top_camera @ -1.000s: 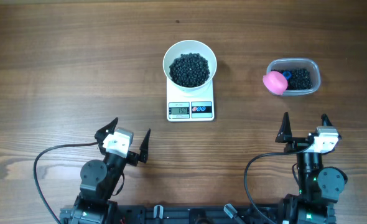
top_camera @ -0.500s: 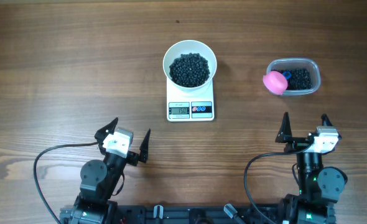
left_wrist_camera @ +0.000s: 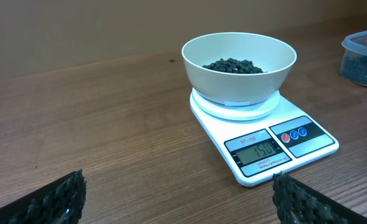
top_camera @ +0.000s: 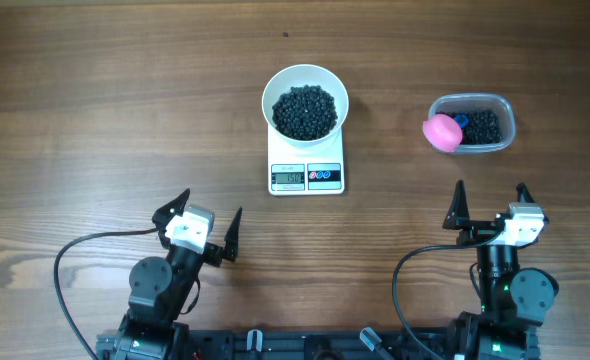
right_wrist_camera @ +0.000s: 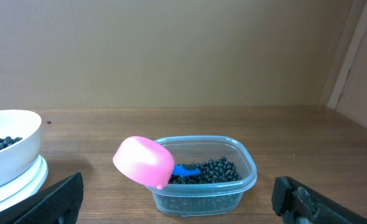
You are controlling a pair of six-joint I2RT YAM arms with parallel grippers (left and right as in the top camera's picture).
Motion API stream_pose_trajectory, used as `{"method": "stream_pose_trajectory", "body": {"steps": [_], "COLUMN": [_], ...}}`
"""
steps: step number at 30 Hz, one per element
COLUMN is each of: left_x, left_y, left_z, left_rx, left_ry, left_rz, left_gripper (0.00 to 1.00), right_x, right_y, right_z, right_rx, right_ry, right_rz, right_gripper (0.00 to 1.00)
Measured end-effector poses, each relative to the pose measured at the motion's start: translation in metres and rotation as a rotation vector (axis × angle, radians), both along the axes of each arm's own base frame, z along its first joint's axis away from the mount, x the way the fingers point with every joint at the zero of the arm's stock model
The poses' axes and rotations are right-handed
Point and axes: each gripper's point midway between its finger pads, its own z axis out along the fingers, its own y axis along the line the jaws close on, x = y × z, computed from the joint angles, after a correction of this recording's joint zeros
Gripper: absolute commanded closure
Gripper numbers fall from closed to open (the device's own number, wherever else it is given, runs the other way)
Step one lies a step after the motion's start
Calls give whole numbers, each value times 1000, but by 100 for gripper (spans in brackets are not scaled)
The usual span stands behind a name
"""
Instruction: Scoop item into bowl and weigh 150g on scale
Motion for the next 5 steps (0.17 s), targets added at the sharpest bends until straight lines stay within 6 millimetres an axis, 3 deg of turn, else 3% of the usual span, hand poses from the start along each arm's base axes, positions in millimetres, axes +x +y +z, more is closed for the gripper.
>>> {"method": "stream_pose_trajectory", "body": {"steps": [5], "left_x": [0], "left_y": [0], "left_z": [0], "left_rx": [0], "left_ry": [0], "left_rz": [0], "left_gripper": [0], "right_x": [0], "right_y": [0], "right_z": [0], "right_rx": [0], "right_ry": [0], "right_rz": [0], "right_gripper": [0]}}
